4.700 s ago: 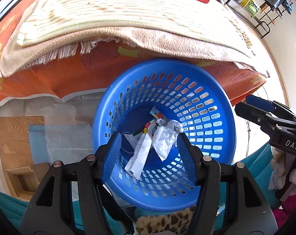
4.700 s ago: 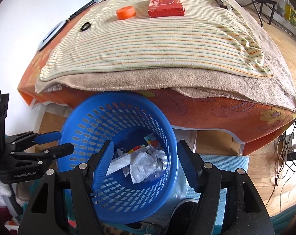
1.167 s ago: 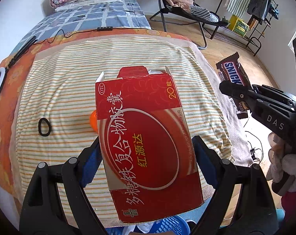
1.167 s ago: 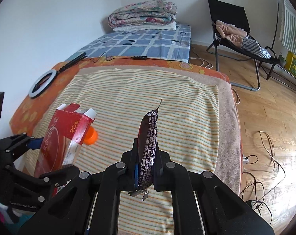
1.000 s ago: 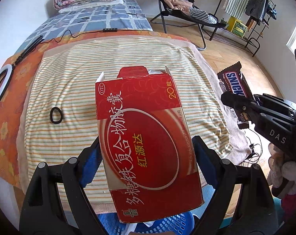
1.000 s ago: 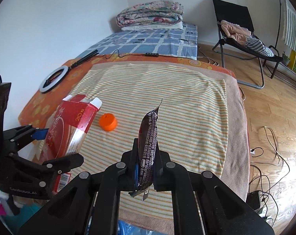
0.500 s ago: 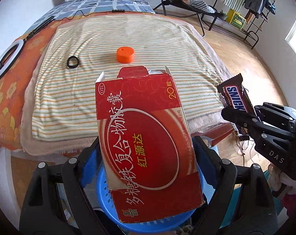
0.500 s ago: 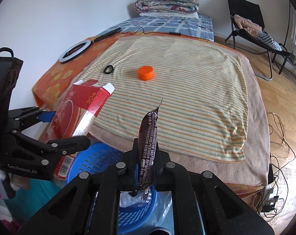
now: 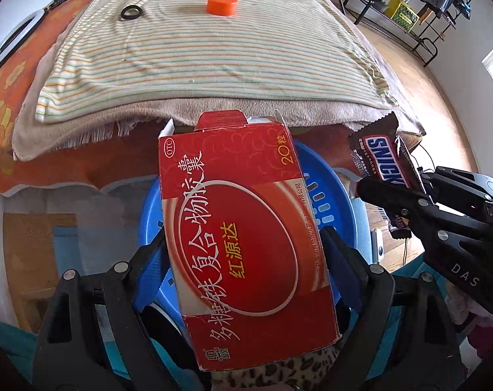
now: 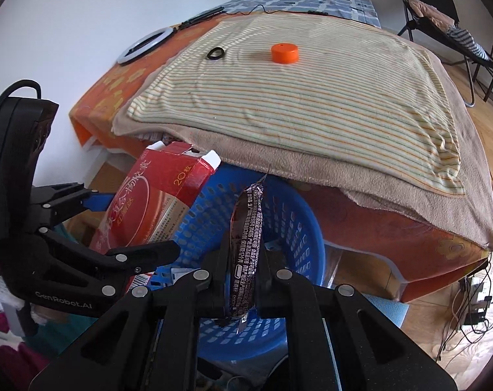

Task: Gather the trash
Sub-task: 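Carry the chocolate bar and red box down over the blue basket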

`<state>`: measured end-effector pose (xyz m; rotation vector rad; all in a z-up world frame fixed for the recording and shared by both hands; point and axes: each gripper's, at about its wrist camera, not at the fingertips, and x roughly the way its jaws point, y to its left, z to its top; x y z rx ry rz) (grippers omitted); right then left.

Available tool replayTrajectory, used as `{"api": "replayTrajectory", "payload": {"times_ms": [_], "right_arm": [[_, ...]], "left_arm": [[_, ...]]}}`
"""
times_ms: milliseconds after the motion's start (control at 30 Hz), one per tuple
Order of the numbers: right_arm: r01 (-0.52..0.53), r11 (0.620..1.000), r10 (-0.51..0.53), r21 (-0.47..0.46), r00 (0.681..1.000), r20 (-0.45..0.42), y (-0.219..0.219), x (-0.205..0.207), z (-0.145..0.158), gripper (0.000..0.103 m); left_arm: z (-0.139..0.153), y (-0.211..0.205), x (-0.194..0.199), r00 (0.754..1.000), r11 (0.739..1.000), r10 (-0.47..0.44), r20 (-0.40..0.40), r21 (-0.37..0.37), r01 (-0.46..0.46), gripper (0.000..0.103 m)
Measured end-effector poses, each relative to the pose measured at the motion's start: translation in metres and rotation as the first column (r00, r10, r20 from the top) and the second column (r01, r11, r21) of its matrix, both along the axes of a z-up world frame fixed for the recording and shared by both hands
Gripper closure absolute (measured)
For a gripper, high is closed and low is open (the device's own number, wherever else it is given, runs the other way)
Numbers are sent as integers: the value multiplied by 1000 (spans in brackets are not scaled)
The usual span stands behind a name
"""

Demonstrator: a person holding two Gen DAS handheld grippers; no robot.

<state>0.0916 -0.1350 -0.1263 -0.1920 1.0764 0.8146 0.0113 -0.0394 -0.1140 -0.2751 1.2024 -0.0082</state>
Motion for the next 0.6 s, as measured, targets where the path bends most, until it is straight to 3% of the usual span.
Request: {"api": "replayTrajectory", "payload": {"times_ms": [600], "right_arm": [[-12, 997, 6, -75, 996, -85, 7, -8, -48, 95]], "left_arm": [[-53, -1, -12, 994, 1000, -15, -106, 12, 16, 13]]}}
